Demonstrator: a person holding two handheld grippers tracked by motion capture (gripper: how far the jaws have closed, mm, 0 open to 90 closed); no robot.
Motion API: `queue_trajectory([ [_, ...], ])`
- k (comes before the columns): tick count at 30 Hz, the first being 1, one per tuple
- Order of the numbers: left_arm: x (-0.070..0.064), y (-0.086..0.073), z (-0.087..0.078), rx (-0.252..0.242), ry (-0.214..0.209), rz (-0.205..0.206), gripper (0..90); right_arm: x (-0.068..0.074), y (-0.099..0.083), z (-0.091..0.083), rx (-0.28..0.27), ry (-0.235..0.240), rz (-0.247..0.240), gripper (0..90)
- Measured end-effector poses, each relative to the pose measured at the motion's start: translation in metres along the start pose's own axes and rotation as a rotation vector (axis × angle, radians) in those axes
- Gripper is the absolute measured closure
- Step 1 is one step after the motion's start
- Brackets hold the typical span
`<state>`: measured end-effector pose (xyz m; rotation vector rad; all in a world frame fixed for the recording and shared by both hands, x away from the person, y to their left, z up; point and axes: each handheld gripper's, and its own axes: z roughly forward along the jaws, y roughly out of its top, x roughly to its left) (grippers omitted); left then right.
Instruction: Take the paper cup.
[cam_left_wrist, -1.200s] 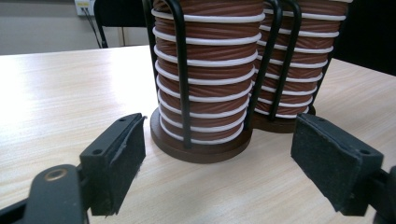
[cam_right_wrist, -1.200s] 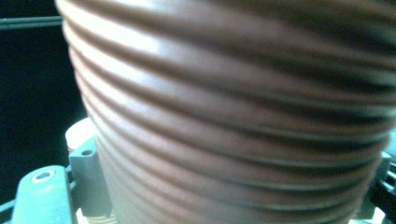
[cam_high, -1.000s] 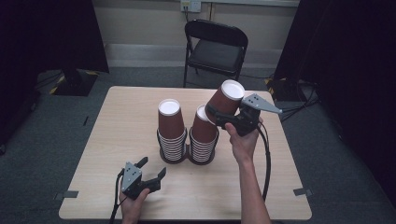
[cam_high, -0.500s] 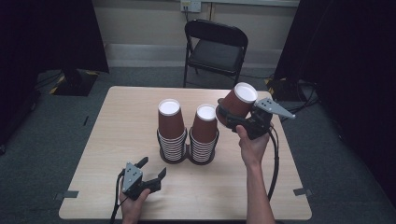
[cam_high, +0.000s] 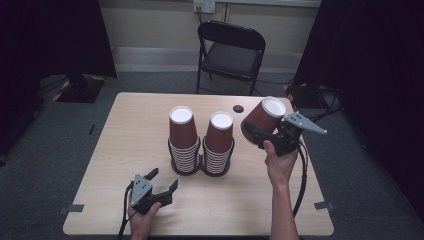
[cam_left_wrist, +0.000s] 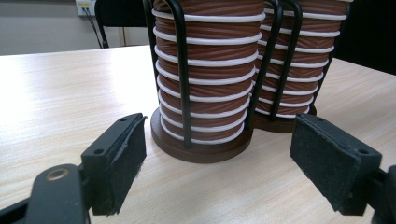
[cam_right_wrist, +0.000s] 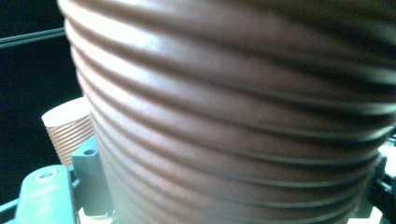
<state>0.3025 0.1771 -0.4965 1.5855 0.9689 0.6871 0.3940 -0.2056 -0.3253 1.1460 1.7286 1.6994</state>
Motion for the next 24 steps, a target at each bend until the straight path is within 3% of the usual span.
queue_trajectory([
  [9,0.000,0.000,-0.001,-0.011,0.004,-0.001,18.1,-0.006,-0.018,-0.009,0.024,-0.023,0.029,14.2],
  [17,-0.001,0.000,0.000,-0.004,0.016,0.007,17.6,-0.006,-0.031,-0.013,0.031,-0.015,0.054,14.3],
  [24,0.000,-0.001,-0.003,-0.034,0.020,-0.016,19.3,0.000,-0.048,-0.015,0.059,0.014,0.062,14.2],
])
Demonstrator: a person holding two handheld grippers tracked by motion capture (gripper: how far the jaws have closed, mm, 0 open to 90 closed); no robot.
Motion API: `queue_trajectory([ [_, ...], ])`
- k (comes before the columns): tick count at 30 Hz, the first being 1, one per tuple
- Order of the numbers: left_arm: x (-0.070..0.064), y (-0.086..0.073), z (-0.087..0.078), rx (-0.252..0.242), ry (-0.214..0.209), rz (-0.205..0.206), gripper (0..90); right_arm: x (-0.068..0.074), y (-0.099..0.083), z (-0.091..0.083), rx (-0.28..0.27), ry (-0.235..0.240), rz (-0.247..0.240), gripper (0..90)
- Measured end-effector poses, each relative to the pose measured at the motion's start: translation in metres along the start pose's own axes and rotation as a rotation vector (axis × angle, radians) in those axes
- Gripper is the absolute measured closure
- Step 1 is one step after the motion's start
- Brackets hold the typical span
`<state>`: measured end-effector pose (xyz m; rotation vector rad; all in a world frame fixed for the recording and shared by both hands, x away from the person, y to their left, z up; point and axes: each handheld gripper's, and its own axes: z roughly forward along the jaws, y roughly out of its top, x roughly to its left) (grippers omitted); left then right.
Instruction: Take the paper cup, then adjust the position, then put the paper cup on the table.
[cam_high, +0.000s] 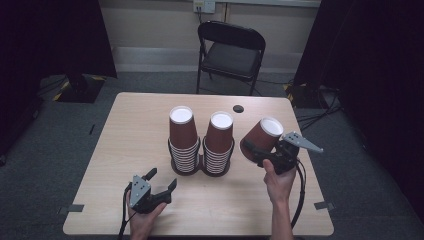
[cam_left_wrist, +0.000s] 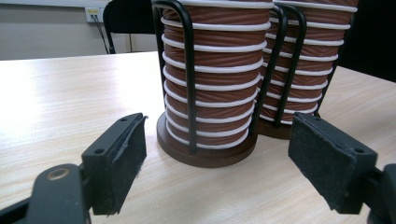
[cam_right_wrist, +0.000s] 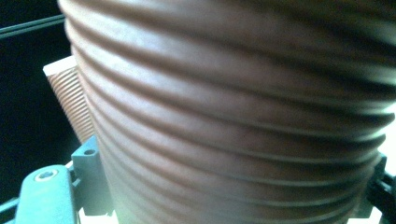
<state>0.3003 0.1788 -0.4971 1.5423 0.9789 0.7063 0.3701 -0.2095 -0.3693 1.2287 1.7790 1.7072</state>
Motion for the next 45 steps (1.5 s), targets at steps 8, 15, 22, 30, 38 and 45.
queue_trajectory([
  [8,0.001,0.000,0.000,0.002,-0.009,-0.002,21.5,0.005,-0.017,-0.002,-0.006,0.029,0.041,14.2],
  [15,0.003,0.001,0.001,0.013,-0.051,0.004,21.3,0.008,-0.036,0.001,0.014,0.051,0.099,14.2],
  [22,0.004,0.001,0.004,0.022,-0.097,-0.007,25.7,0.010,-0.052,0.006,0.035,0.081,0.142,14.3],
  [30,0.000,0.001,0.002,-0.005,-0.122,0.028,31.1,0.019,-0.065,0.008,0.032,0.122,0.183,14.3],
  [38,-0.004,0.007,0.003,-0.016,-0.215,0.011,32.8,0.024,-0.075,0.011,0.030,0.179,0.257,14.4],
  [45,-0.016,0.011,0.008,-0.043,-0.260,0.019,32.6,0.032,-0.078,0.015,0.037,0.229,0.297,14.6],
])
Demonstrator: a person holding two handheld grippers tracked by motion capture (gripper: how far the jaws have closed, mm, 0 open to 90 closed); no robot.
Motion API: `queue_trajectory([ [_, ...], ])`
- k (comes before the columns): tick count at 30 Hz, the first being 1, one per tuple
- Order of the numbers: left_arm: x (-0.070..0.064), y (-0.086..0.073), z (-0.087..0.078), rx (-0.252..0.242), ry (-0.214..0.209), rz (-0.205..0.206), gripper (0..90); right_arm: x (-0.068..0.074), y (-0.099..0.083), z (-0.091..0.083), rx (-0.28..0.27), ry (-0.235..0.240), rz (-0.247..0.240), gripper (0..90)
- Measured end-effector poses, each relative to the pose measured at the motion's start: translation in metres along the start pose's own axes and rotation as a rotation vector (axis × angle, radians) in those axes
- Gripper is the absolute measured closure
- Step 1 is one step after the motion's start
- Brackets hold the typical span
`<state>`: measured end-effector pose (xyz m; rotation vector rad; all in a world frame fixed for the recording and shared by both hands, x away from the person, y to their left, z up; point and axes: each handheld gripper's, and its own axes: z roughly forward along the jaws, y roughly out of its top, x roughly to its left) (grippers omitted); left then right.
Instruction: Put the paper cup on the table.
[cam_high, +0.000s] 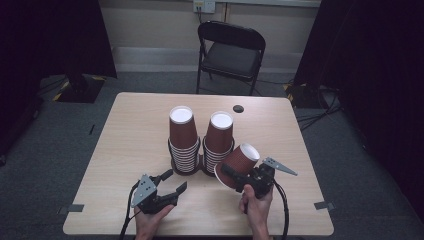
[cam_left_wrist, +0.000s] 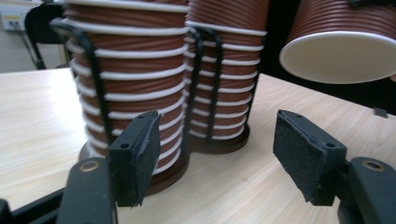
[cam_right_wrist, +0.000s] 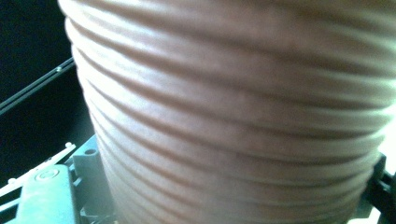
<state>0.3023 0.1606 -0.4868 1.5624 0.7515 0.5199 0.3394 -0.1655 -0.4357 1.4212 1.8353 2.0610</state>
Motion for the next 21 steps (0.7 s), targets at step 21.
queue_trajectory([
  [21,-0.020,0.007,0.028,-0.037,-0.129,0.011,51.7,0.009,-0.018,0.009,0.010,0.113,0.139,14.5],
])
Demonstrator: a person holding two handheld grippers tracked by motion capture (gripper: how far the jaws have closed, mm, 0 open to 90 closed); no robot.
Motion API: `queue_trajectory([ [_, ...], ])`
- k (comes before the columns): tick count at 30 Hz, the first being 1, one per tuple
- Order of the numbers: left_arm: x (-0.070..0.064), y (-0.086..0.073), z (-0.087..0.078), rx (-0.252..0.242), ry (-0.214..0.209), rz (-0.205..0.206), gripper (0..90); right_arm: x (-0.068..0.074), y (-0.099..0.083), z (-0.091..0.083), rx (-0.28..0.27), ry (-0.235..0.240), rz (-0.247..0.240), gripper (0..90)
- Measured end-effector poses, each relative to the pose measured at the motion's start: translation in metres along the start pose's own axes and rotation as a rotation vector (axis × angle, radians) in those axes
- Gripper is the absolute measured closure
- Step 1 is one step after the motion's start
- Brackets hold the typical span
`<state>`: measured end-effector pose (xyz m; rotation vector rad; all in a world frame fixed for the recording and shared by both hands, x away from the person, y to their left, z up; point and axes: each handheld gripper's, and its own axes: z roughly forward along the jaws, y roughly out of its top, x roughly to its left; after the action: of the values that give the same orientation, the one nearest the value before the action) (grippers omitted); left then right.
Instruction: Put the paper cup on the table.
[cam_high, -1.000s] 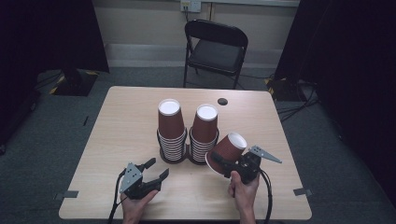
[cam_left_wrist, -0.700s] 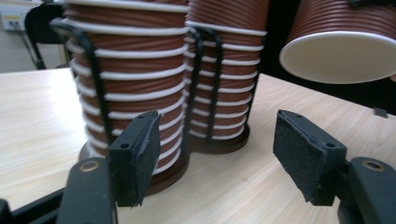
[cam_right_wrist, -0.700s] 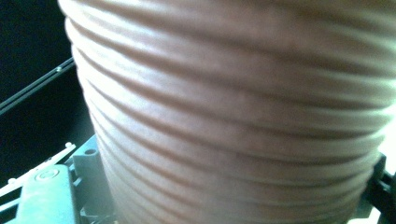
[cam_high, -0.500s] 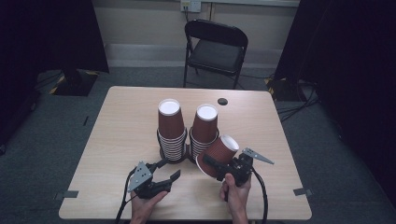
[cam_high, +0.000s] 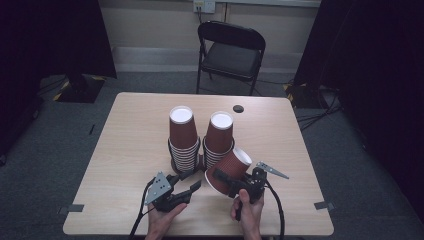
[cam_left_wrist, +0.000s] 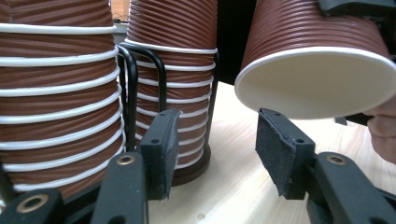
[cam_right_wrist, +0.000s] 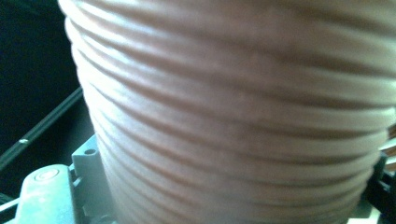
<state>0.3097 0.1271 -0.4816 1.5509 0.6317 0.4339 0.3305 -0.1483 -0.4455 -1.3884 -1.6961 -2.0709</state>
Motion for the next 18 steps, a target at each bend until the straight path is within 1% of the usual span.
queue_trajectory([
  [1,0.000,0.000,0.001,-0.010,-0.004,-0.003,53.9,0.000,-0.002,0.000,0.002,0.004,0.007,14.5],
  [2,-0.001,-0.001,0.002,-0.020,-0.002,0.007,53.5,0.000,-0.003,0.001,0.004,0.003,0.011,14.5],
  [3,-0.003,-0.001,0.003,-0.026,-0.012,0.009,53.9,0.000,-0.005,0.001,0.009,0.005,0.014,14.5],
  [5,-0.005,-0.001,0.004,-0.024,-0.018,0.015,55.6,0.000,-0.007,0.002,0.014,0.006,0.022,14.5],
  [6,-0.006,0.000,0.004,-0.029,-0.011,0.036,56.8,0.001,-0.009,0.003,0.016,0.009,0.027,14.5],
  [7,-0.009,0.000,0.006,-0.032,-0.009,0.047,59.3,0.002,-0.014,0.006,0.038,0.004,0.020,14.5],
  [8,-0.011,0.000,0.007,-0.043,-0.014,0.048,59.3,0.003,-0.015,0.006,0.039,0.007,0.027,14.4],
  [9,-0.011,0.000,0.007,-0.043,-0.014,0.048,59.3,0.002,-0.016,0.007,0.034,0.016,0.038,14.4],
  [10,-0.012,0.001,0.008,-0.052,-0.026,0.047,59.4,0.002,-0.017,0.007,0.035,0.025,0.051,14.5],
  [12,-0.013,0.001,0.010,-0.055,-0.033,0.047,59.5,0.002,-0.020,0.010,0.046,0.034,0.063,14.4],
  [13,-0.013,0.001,0.011,-0.056,-0.028,0.054,59.2,0.002,-0.020,0.010,0.050,0.034,0.064,14.4],
  [14,-0.013,0.001,0.012,-0.057,-0.023,0.057,58.4,0.002,-0.021,0.011,0.056,0.043,0.075,14.4],
  [15,-0.014,0.001,0.013,-0.064,-0.025,0.050,58.8,0.001,-0.022,0.012,0.061,0.060,0.095,14.4],
  [16,-0.014,0.001,0.013,-0.064,-0.025,0.050,59.7,0.001,-0.022,0.012,0.061,0.060,0.095,14.4],
  [17,-0.014,0.001,0.014,-0.069,-0.025,0.051,59.7,0.001,-0.023,0.013,0.070,0.068,0.111,14.4],
  [18,-0.016,0.001,0.015,-0.072,-0.020,0.062,61.3,0.002,-0.024,0.015,0.080,0.065,0.117,14.4],
])
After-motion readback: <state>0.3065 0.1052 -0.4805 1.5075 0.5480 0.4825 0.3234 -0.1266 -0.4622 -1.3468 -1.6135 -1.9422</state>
